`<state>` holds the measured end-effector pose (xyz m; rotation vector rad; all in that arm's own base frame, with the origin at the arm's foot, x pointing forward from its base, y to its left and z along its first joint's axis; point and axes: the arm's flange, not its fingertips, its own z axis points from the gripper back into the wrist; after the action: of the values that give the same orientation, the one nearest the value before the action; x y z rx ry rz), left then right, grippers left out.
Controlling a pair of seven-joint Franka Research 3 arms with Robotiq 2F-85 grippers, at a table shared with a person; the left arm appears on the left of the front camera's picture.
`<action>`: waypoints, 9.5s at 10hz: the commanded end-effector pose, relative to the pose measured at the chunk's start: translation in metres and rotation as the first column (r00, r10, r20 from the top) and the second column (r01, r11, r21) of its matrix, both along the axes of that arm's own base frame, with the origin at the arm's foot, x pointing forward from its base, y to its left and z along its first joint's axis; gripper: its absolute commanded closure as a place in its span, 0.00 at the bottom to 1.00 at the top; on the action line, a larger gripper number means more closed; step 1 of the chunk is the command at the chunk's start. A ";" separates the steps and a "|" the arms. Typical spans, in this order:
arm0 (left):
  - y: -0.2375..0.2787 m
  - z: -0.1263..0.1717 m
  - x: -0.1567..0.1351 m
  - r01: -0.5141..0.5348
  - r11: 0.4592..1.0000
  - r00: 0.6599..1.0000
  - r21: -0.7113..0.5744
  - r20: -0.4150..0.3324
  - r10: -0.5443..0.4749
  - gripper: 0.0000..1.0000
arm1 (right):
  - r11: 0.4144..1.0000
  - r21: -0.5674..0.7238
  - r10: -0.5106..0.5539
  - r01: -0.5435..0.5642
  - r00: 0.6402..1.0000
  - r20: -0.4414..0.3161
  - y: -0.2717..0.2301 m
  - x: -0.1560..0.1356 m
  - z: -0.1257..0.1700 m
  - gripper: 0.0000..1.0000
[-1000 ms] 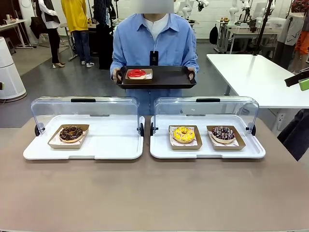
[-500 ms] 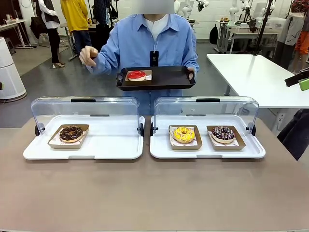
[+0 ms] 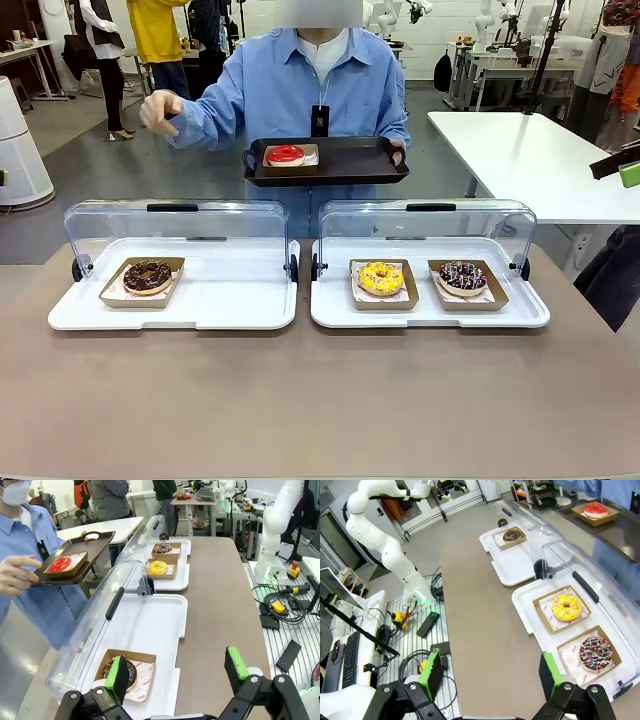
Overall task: Provide the desired donut to the person.
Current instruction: Pick up and lift the Paper togo box containing the Donut pointed at by the person.
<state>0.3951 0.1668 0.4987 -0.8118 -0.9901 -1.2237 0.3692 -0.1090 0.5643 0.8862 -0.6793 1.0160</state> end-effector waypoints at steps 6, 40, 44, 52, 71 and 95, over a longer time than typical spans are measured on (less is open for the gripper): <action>0.001 0.002 0.000 -0.002 1.000 1.000 0.001 -0.006 0.002 0.00 | 1.000 0.017 0.012 -0.013 1.000 0.011 0.001 0.000 0.000 0.00; -0.209 -0.076 0.025 0.181 0.338 0.945 0.924 -0.068 -0.319 0.00 | 1.000 0.017 0.012 -0.013 1.000 0.011 0.001 0.000 0.000 0.00; -0.209 -0.088 0.030 0.202 0.337 0.941 0.919 -0.087 -0.327 0.00 | 1.000 0.017 0.012 -0.013 1.000 0.011 0.001 0.000 0.000 0.00; -0.200 -0.130 0.077 0.221 0.370 0.960 0.903 -0.135 -0.244 0.00 | 1.000 0.017 0.012 -0.013 1.000 0.011 0.001 0.000 0.000 0.00; -0.187 -0.171 0.106 0.164 0.385 0.980 0.908 -0.106 -0.167 0.72 | 1.000 0.017 0.012 -0.013 1.000 0.011 0.001 0.000 0.000 0.00; -0.200 0.043 -0.043 0.177 0.341 0.974 0.923 -0.115 -0.196 1.00 | 1.000 0.017 0.012 -0.013 1.000 0.011 0.001 0.000 0.000 0.00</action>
<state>0.3468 -0.0289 0.5276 0.0223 -0.0519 -1.7502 0.3698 -0.1088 0.5643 0.8874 -0.6778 1.0172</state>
